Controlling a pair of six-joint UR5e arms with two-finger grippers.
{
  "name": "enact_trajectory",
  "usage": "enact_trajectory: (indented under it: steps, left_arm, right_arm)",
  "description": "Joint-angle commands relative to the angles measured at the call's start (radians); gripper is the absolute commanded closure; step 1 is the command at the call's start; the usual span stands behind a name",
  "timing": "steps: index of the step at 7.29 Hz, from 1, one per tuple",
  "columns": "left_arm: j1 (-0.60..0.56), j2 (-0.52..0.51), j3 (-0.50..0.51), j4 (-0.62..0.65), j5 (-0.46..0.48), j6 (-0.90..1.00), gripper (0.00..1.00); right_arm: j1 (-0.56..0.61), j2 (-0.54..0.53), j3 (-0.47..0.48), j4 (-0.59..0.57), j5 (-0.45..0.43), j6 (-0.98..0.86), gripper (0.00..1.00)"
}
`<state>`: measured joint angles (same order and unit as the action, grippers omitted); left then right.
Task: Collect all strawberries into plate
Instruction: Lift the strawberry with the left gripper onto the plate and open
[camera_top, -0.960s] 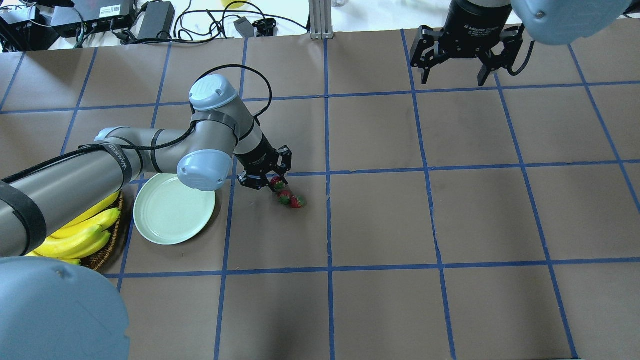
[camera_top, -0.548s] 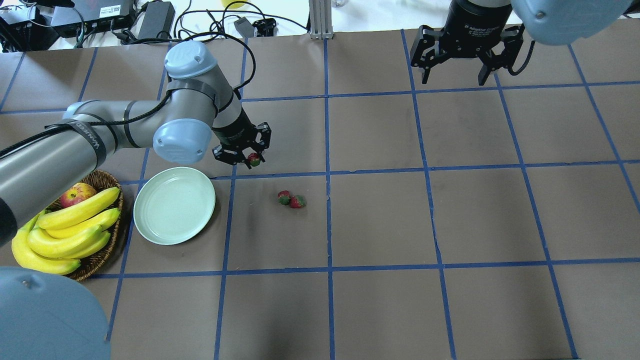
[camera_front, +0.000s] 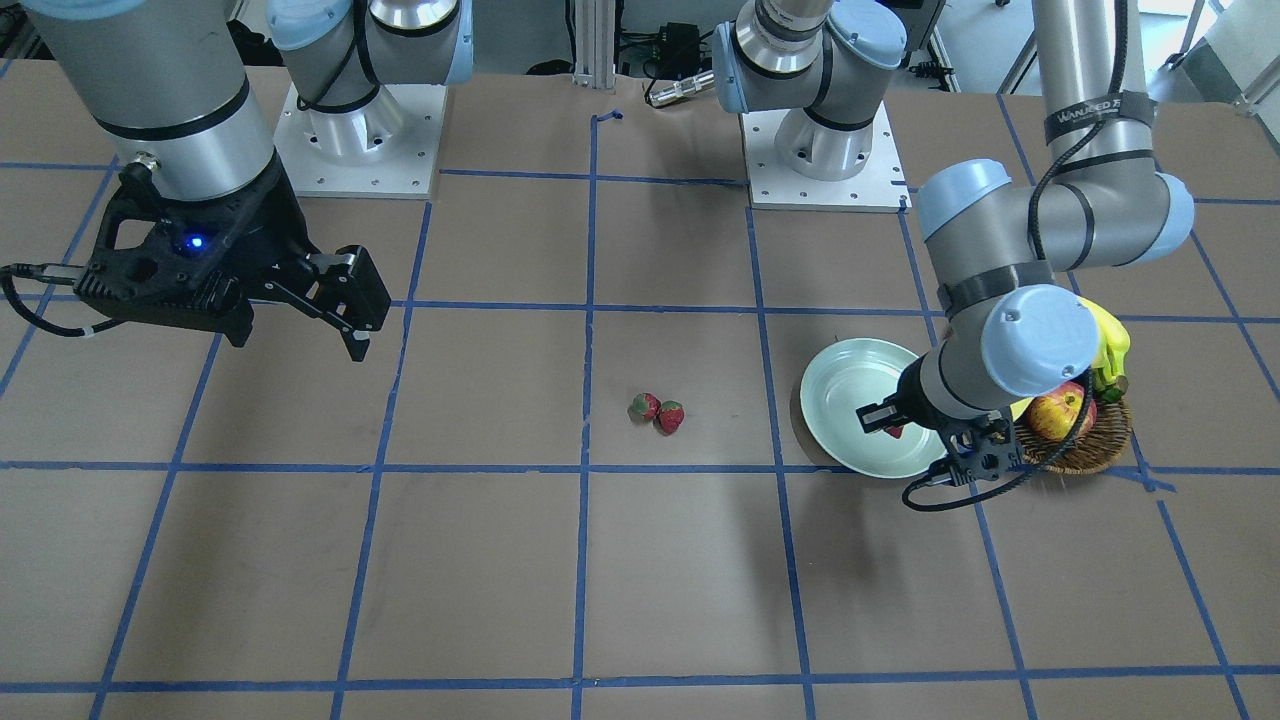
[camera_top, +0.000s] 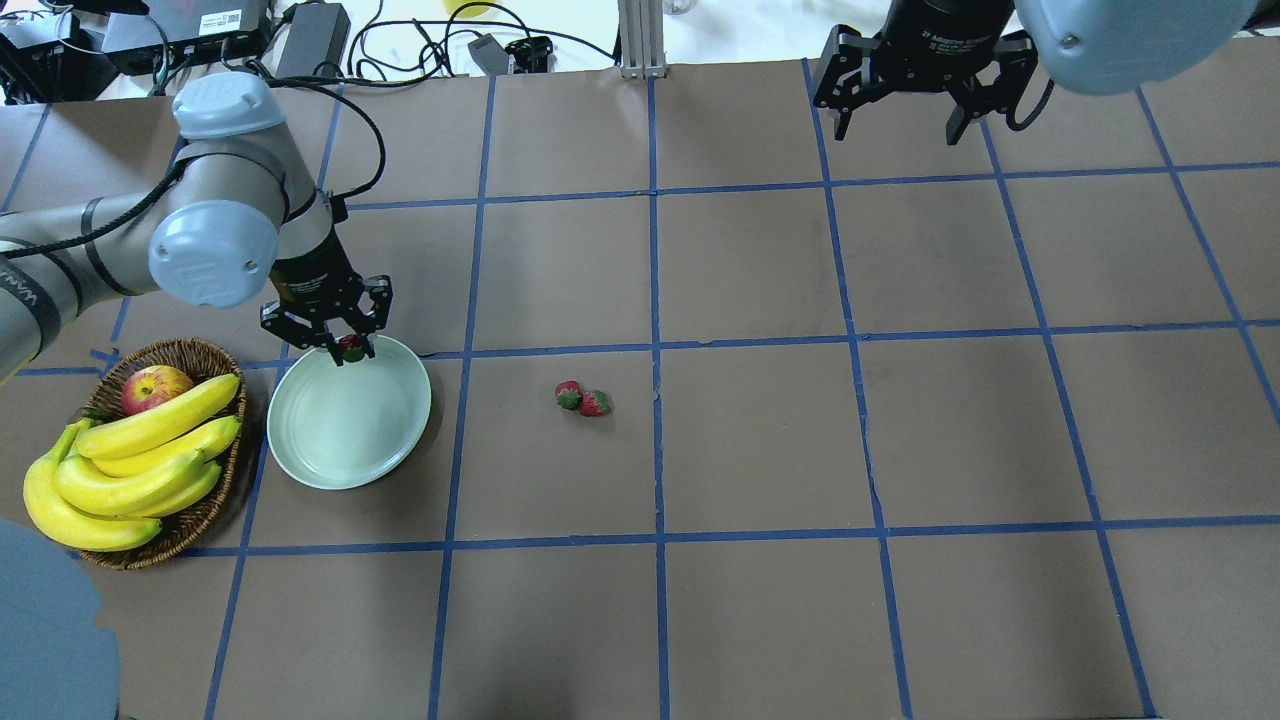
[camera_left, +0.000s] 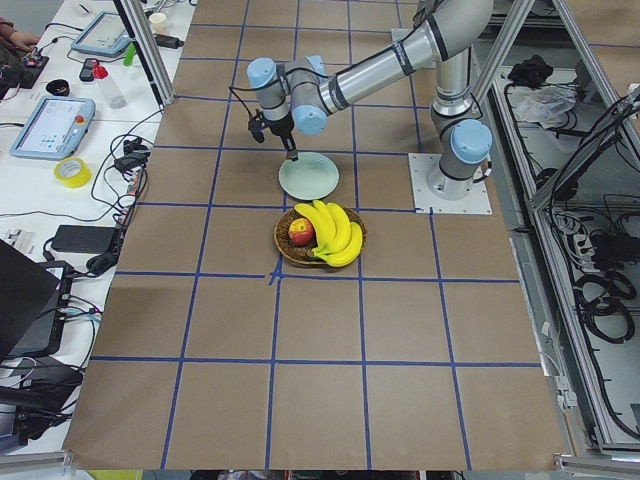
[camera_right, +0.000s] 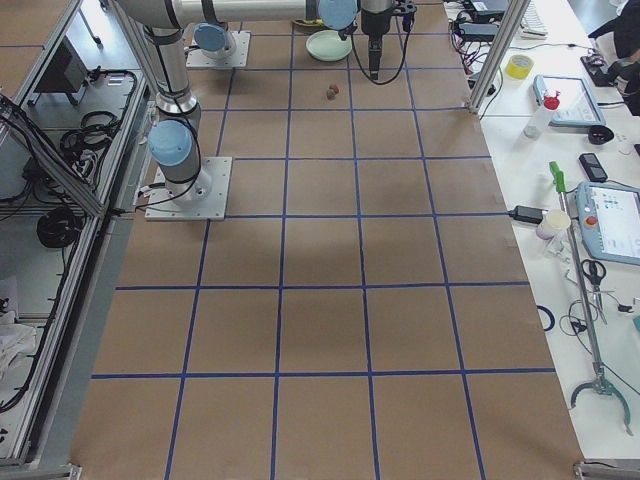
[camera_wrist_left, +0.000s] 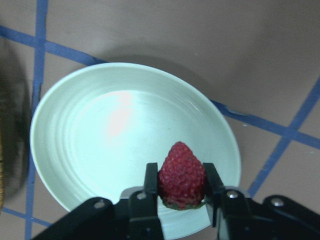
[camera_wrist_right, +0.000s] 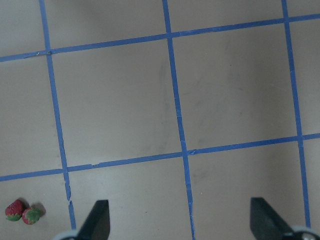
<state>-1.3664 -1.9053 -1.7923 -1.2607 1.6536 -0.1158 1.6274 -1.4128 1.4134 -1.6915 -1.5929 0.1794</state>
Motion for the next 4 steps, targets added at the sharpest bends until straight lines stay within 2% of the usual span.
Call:
enact_trajectory:
  steps: [1,2,3,4]
  left_arm:
    - [0.085,-0.012,-0.021,-0.017,0.005,0.111,1.00]
    - [0.087,-0.017,-0.057,-0.008,-0.009,0.111,1.00]
    - [0.087,-0.017,-0.068,-0.003,-0.006,0.113,0.47]
    - [0.087,-0.011,-0.070,-0.002,-0.014,0.114,0.00]
  right_arm:
    - [0.000,0.000,0.001,-0.002,-0.001,0.000,0.00]
    - [0.000,0.000,0.001,-0.002,0.001,0.002,0.00]
    - [0.000,0.000,0.001,-0.002,0.001,0.000,0.00]
    - [0.000,0.000,0.001,-0.002,0.001,0.000,0.00]
